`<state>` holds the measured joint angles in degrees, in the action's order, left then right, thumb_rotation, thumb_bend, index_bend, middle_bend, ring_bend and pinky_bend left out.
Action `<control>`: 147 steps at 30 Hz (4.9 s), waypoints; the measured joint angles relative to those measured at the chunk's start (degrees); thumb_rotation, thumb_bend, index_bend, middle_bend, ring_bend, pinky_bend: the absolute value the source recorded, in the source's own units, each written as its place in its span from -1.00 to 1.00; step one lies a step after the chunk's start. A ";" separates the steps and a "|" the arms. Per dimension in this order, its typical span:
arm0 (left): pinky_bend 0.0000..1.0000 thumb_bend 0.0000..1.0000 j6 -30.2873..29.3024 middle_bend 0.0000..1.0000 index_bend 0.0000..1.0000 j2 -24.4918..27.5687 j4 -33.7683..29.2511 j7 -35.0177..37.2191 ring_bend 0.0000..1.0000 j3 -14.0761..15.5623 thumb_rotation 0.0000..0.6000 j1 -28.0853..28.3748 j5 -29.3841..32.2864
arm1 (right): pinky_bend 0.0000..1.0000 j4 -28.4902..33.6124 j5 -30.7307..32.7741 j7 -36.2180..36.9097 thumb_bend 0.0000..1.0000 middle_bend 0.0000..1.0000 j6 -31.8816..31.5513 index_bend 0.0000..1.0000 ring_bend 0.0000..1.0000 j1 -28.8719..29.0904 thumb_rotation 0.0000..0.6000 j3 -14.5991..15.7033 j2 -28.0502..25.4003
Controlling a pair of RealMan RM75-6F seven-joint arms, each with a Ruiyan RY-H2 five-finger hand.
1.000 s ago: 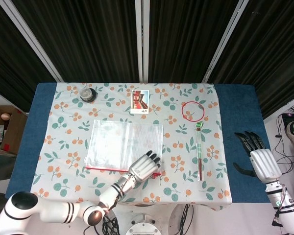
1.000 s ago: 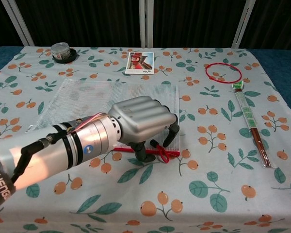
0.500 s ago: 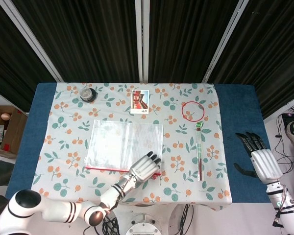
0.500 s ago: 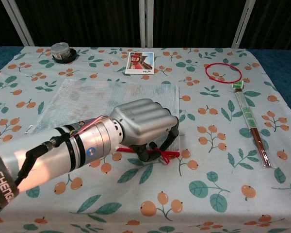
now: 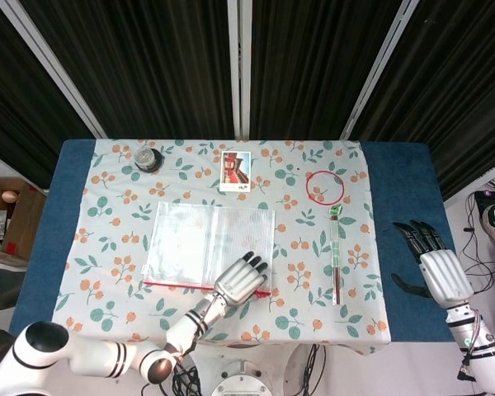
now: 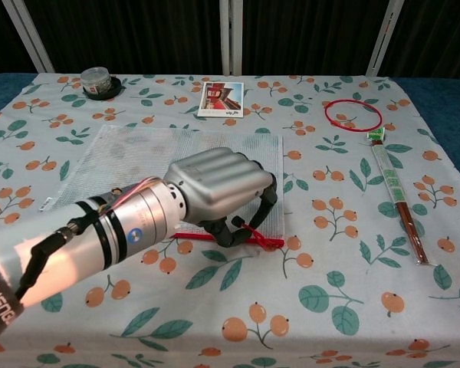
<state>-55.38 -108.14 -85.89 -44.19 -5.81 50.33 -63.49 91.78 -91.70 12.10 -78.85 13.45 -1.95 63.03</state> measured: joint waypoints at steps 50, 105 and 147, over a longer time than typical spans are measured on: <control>-0.24 -0.16 -30.48 0.40 0.45 7.78 -17.19 6.47 0.25 -1.47 1.00 -22.91 -16.55 | -0.92 2.16 17.67 -25.83 -0.43 -0.60 35.86 -0.15 -1.00 42.19 1.00 -13.50 23.52; -0.21 -0.08 -20.86 0.54 0.56 8.20 -4.58 15.52 0.36 0.24 1.00 -27.77 -9.56 | -0.72 7.41 21.01 -19.64 0.00 -0.18 19.41 0.78 -0.66 41.60 1.00 -21.04 21.57; -0.49 -0.80 -21.89 -0.62 -0.79 16.05 -5.58 11.71 -0.62 -7.64 1.00 -26.86 2.72 | -0.70 2.42 -2.45 -5.16 0.02 -0.15 10.23 0.78 -0.62 35.63 1.00 -8.65 21.44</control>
<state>-77.27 -92.09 -91.47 -32.48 -13.45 23.46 -60.77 94.20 -94.15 6.95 -68.62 49.08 -10.59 84.46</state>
